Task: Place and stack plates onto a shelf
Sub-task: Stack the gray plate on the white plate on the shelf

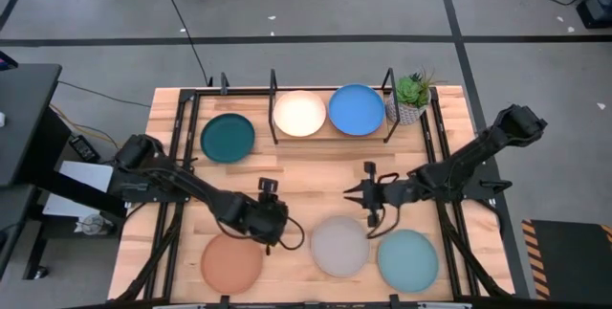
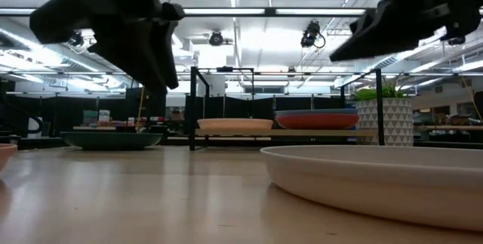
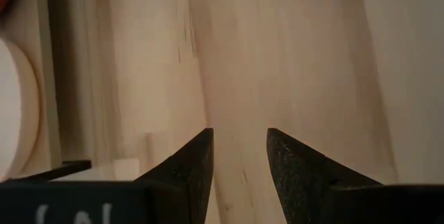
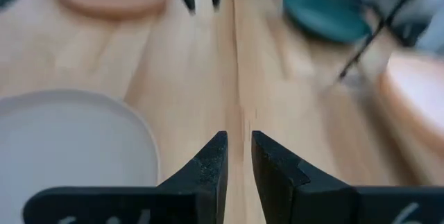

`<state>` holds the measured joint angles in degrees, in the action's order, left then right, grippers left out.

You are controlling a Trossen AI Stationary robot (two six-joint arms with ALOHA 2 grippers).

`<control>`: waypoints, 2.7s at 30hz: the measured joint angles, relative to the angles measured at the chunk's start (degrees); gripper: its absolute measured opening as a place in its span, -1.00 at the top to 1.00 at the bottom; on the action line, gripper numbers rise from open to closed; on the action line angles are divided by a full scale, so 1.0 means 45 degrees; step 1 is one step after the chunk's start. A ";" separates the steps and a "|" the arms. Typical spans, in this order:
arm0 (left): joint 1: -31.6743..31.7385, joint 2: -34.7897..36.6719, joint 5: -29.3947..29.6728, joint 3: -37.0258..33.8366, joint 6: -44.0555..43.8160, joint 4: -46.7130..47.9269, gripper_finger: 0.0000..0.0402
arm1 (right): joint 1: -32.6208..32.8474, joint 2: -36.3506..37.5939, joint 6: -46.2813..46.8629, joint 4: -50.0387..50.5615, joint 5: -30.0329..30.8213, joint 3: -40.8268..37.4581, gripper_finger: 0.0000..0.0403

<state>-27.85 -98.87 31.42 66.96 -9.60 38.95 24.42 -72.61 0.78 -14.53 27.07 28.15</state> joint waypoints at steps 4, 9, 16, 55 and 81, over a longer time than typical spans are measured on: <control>0.0018 0.0861 -0.0009 -0.1635 0.0045 -0.1365 0.29 | -0.0132 -0.0524 0.1912 0.2013 -0.0800 0.0671 0.65; 0.0086 0.1572 -0.0123 -0.3173 0.0732 -0.2663 0.29 | 0.0023 -0.1814 0.3637 0.3793 -0.1761 0.1948 0.65; 0.0320 0.1321 -0.1618 -0.4092 0.4511 -0.7379 0.29 | 0.0128 -0.3183 0.4323 0.6044 -0.2347 0.3978 0.65; 0.0629 -0.3196 -0.5192 0.0660 1.2274 -0.7294 0.29 | 0.2875 -0.2149 1.0375 1.0942 0.1885 0.4937 0.65; 0.1137 -0.3915 -0.7477 0.0654 1.2608 -0.7886 0.30 | 0.2654 -0.2110 0.9498 1.0477 0.2083 0.4937 0.65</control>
<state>-22.74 -116.49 -2.22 69.91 47.13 3.46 36.36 -82.11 43.52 32.62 36.44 50.37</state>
